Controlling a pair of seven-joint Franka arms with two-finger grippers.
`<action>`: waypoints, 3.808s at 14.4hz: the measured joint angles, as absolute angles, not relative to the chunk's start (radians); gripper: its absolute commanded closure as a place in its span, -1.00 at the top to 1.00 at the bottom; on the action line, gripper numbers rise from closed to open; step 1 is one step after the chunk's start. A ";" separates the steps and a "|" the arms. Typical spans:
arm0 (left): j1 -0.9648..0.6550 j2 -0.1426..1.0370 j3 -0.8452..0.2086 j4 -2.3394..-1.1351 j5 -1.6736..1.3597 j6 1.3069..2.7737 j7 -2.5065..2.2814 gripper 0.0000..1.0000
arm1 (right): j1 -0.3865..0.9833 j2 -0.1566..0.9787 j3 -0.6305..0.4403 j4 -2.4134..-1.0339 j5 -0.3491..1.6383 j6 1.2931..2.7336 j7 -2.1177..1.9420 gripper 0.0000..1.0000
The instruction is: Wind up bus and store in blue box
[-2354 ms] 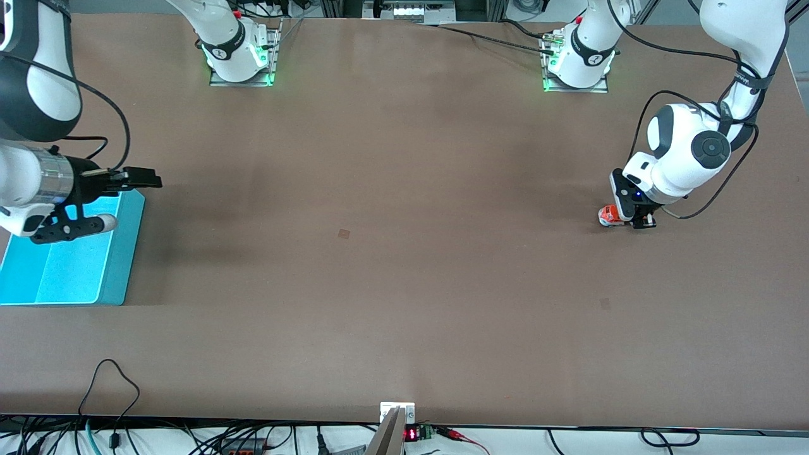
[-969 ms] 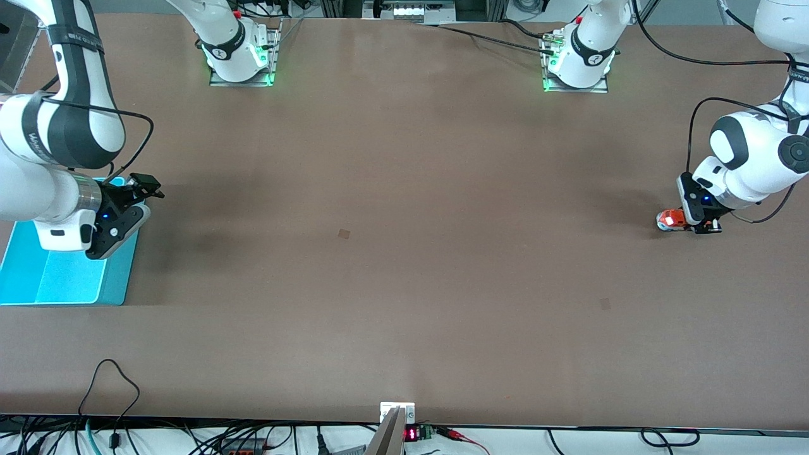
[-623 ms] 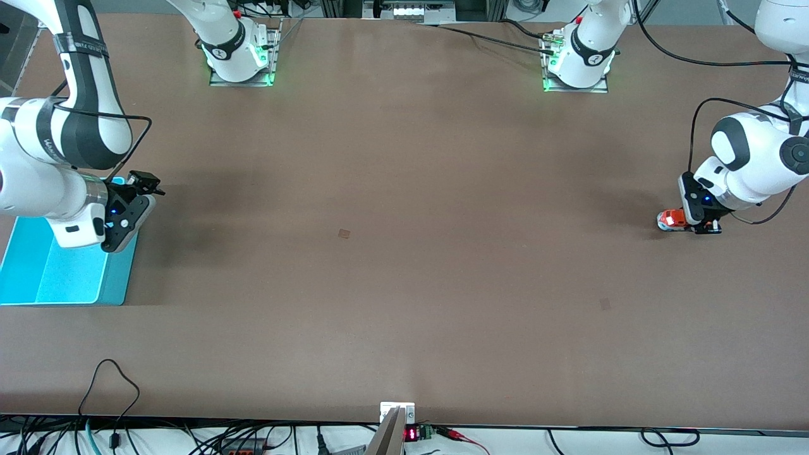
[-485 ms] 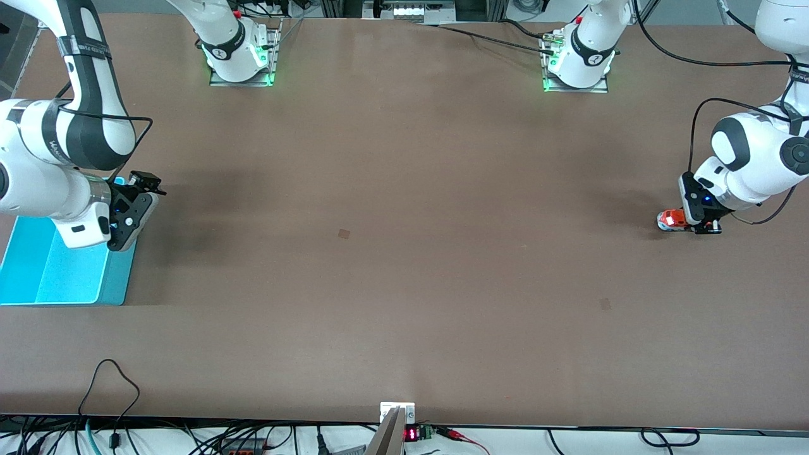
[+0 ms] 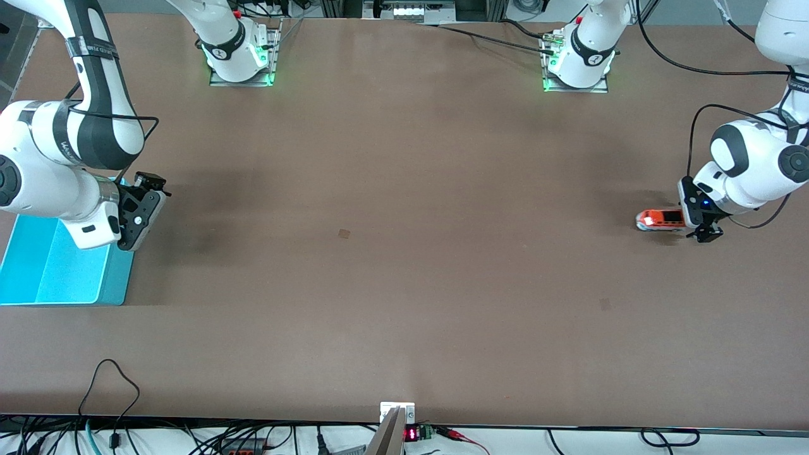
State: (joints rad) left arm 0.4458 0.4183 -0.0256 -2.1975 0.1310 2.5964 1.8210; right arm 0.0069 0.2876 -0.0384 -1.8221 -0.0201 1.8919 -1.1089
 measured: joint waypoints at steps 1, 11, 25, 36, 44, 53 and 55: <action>0.446 0.401 -0.033 -2.190 0.131 2.556 1.811 1.00 | 0.007 0.288 -0.038 -1.822 -0.020 1.892 -1.109 1.00; 0.443 0.225 -0.124 -2.028 0.131 2.037 1.597 1.00 | 0.007 0.288 -0.038 -1.822 -0.020 1.892 -1.109 1.00; 0.441 0.123 -0.294 -1.767 0.131 1.514 0.962 1.00 | -0.012 0.294 -0.042 -1.822 -0.020 1.892 -1.112 1.00; 0.440 0.058 -0.363 -1.733 0.091 1.427 0.458 1.00 | -0.016 0.293 -0.043 -1.822 -0.020 1.887 -1.113 1.00; 0.442 0.059 -0.365 -1.704 0.018 1.426 0.333 1.00 | -0.061 0.287 -0.044 -1.820 -0.020 1.839 -1.113 1.00; 0.427 0.060 -0.477 -1.626 0.029 1.511 0.119 1.00 | -0.089 0.263 -0.043 -2.005 -0.055 2.090 -1.255 1.00; 0.427 0.064 -0.483 -1.603 0.032 1.513 0.093 1.00 | -0.103 0.263 -0.043 -2.048 -0.088 2.170 -1.342 1.00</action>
